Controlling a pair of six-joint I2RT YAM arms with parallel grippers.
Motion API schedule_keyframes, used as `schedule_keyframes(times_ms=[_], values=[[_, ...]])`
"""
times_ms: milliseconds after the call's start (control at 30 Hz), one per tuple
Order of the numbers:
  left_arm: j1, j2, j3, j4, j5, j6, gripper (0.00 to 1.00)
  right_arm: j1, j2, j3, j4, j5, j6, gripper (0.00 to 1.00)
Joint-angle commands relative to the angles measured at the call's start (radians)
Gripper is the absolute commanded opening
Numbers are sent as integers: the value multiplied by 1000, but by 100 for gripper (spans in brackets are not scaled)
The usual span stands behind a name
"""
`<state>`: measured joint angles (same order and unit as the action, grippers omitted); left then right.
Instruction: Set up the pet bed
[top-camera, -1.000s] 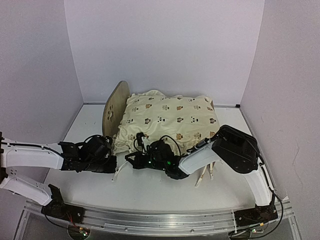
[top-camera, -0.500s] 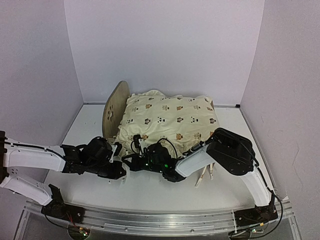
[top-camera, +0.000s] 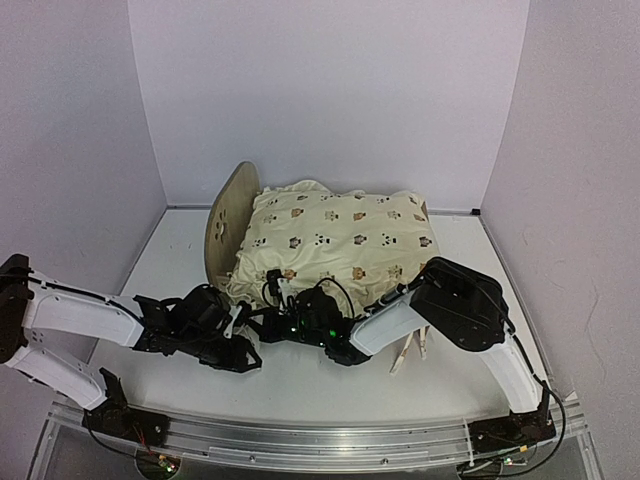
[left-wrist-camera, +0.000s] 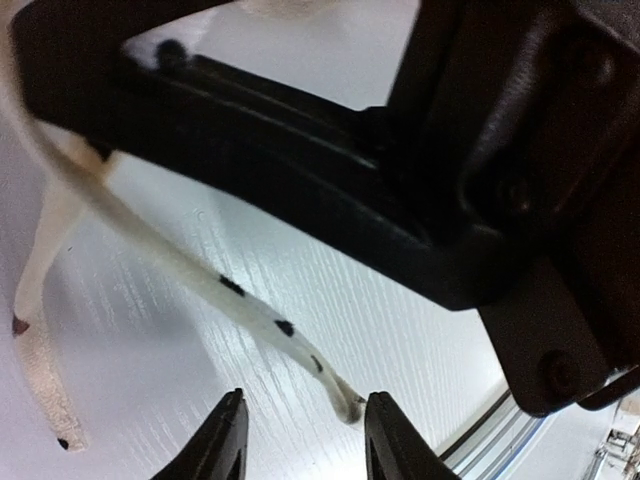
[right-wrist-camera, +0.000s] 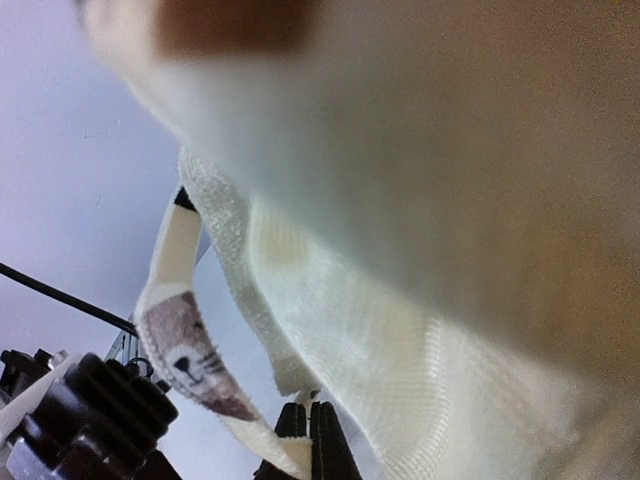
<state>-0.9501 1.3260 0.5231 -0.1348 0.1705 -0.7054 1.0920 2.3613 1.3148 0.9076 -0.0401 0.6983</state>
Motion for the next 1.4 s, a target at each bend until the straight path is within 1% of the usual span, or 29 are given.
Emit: schedule_keyframes(times_ms=[0,233,367,433,533,700,867,1000,1067,1133,1267,1367], values=[[-3,-34,54,-89,-72,7,44,2,42,-15,-31,12,19,0],[-16,-85,95,-255,-160,-15,49,2,42,-23,-28,28,5,0],[-36,-122,100,-316,-216,-44,49,2,43,-26,-29,35,1,0],[-49,-128,100,-344,-239,-65,52,2,42,-27,-29,35,0,0],[-73,-112,113,-421,-311,-112,55,2,38,-32,-27,37,-2,0],[-90,-53,123,-493,-408,-159,55,2,33,-38,-27,36,-4,0],[-90,8,115,-460,-417,-161,48,2,28,-45,-26,37,-7,0],[-90,47,119,-442,-453,-173,43,2,26,-47,-25,34,-2,0],[-90,66,121,-429,-460,-172,38,2,26,-48,-25,34,-1,0],[-90,90,125,-424,-467,-171,29,1,26,-48,-23,34,-1,0],[-89,126,123,-406,-479,-171,22,2,26,-50,-22,29,5,0],[-90,134,115,-391,-479,-171,13,2,24,-52,-20,22,9,0]])
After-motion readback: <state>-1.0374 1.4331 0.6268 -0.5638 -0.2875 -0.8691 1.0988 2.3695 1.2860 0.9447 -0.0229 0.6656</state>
